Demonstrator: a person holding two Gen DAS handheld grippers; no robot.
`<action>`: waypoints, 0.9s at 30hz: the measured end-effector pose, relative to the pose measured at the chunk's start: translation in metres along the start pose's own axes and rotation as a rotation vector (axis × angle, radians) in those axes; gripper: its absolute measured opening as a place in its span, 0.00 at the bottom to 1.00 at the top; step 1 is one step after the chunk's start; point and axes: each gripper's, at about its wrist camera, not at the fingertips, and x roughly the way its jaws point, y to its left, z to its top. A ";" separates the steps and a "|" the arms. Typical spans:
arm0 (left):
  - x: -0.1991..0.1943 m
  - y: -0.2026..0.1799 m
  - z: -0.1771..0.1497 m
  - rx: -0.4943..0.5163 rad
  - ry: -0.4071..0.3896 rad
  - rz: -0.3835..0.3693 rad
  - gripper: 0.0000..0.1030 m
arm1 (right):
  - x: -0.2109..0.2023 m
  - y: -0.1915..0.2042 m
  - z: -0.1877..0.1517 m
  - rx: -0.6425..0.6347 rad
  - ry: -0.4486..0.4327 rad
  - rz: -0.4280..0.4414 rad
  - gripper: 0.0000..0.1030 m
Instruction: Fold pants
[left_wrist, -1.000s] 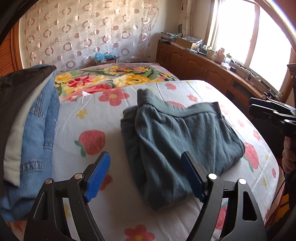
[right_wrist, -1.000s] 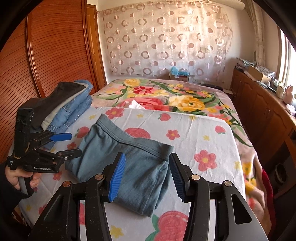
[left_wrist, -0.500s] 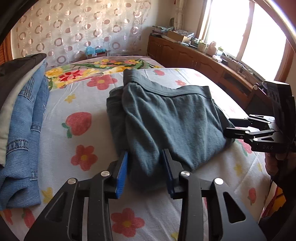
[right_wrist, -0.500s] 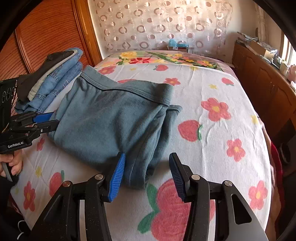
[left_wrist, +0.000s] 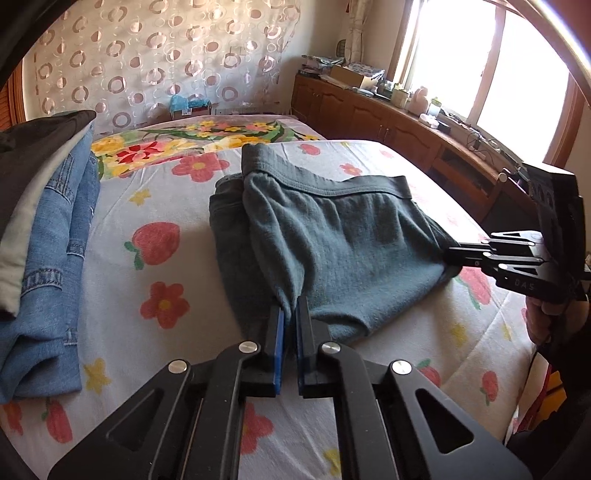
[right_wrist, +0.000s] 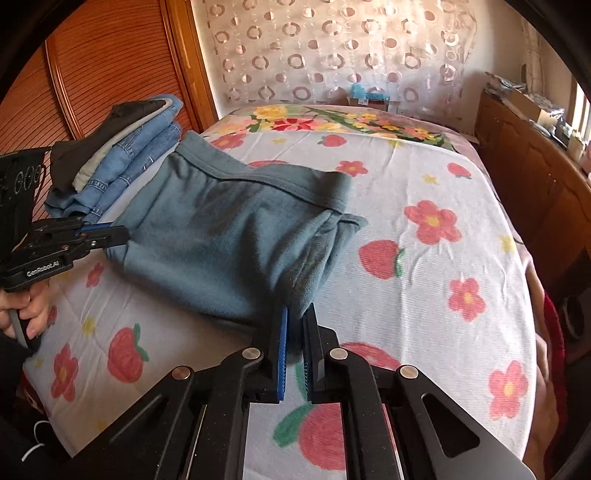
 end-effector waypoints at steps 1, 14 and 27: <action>-0.001 -0.001 -0.001 0.000 0.000 0.002 0.06 | -0.001 -0.001 0.000 -0.002 0.000 -0.002 0.07; -0.004 0.003 0.007 0.020 -0.031 0.083 0.42 | -0.013 -0.002 0.010 0.007 -0.017 -0.010 0.18; 0.014 0.013 0.031 0.027 -0.023 0.103 0.74 | 0.010 -0.017 0.032 0.057 -0.022 -0.031 0.57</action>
